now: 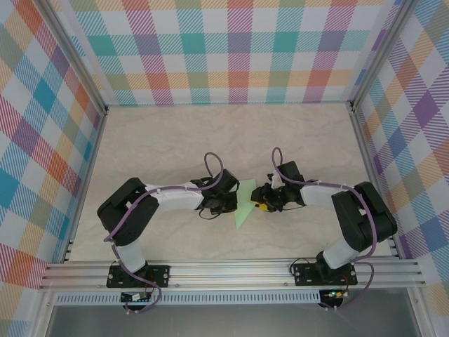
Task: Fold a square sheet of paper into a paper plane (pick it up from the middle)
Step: Fourth fold the wing at the center of the table.
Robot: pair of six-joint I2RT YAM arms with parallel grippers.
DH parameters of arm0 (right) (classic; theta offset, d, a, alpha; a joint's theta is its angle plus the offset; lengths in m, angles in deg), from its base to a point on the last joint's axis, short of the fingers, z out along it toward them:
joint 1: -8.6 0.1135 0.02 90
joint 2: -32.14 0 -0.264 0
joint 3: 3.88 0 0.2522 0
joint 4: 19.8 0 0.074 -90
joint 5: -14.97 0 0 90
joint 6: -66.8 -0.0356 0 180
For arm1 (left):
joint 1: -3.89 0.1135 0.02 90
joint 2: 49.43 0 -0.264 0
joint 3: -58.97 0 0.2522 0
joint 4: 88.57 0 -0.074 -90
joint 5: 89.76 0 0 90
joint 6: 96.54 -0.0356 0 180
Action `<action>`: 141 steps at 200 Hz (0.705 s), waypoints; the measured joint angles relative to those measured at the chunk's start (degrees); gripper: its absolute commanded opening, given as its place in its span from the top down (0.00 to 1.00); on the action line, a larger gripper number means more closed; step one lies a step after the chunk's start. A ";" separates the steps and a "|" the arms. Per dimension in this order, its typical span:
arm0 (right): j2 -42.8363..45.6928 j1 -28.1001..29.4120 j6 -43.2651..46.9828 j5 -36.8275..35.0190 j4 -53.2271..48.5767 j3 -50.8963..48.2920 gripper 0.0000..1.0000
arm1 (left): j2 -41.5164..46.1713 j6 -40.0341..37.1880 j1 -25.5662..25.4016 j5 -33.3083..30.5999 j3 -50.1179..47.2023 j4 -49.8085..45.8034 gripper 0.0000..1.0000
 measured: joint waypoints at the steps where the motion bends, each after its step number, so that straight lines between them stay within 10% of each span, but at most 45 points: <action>1: 0.00 0.00 0.00 0.02 0.00 0.00 0.61 | 0.00 0.00 0.00 0.00 0.00 0.00 0.94; 141: -5.60 0.00 8.83 6.12 -0.57 3.91 0.82 | 2.60 -2.73 0.15 0.39 -0.87 -0.02 0.81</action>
